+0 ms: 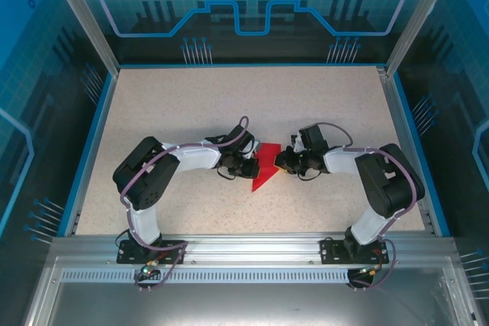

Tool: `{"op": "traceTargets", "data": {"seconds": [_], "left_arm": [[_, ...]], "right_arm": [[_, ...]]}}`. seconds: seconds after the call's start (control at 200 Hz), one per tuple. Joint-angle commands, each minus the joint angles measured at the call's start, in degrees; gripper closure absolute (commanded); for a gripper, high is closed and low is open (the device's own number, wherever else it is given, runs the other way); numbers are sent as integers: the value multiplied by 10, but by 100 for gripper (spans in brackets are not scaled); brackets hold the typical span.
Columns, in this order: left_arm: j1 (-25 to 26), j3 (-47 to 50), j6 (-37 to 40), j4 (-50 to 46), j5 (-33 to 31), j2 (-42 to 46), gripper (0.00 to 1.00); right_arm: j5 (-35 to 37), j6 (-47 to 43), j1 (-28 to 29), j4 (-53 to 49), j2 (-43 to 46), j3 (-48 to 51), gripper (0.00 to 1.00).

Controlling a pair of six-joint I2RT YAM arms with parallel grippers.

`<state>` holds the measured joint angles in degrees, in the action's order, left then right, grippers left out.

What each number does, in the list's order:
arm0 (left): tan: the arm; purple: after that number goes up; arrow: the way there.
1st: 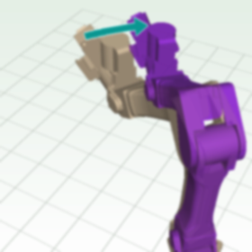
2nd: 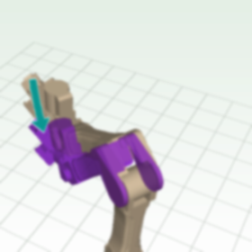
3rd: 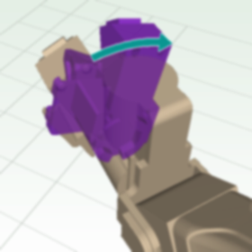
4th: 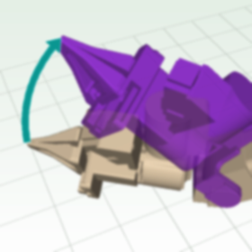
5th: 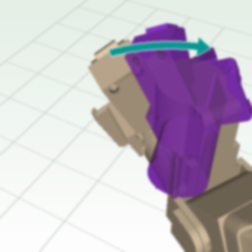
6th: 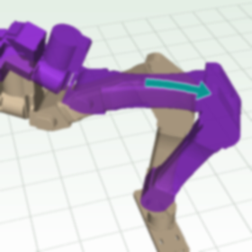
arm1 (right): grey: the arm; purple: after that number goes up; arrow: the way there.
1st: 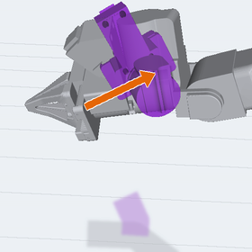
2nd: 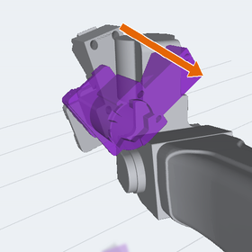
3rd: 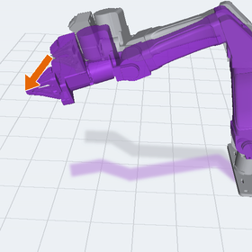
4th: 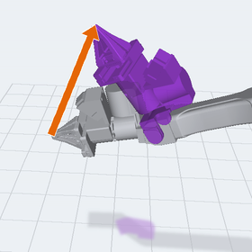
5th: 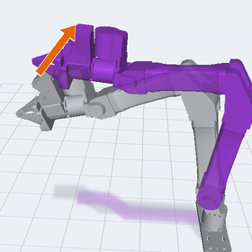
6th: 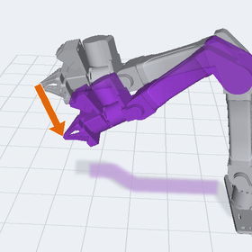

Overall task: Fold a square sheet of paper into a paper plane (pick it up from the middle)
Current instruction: Third fold the triangle at the center of the table.

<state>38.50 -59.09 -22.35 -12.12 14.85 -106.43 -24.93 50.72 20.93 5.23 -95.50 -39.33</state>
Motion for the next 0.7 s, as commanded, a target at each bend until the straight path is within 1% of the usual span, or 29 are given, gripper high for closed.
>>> {"op": "traceTargets", "data": {"seconds": [0.0, 0.14, 0.26, 0.355, 0.51, 0.6, 0.695], "left_arm": [[-1, 15, 11, -29, -8, -4, 92], [-1, 14, 10, -29, -8, -5, 92], [-1, 14, 10, -28, -8, -5, 92], [-1, 17, 9, -28, -8, -4, 92], [-1, 18, 10, -28, -10, -2, 92], [-1, 18, 9, -26, -9, -3, 92], [-1, 16, 8, -27, -7, -4, 92]], "right_arm": [[-8, -18, -15, -5, -3, 1, 85], [-13, -9, -17, 17, -39, 13, 85], [-3, -6, -17, 20, -44, 20, 86], [-3, -11, -17, 5, -22, 15, 86], [1, -20, -13, -31, 44, 6, 84], [-6, -16, 5, -35, 59, 2, 85], [-5, 5, 34, -20, 52, 7, 86]]}}
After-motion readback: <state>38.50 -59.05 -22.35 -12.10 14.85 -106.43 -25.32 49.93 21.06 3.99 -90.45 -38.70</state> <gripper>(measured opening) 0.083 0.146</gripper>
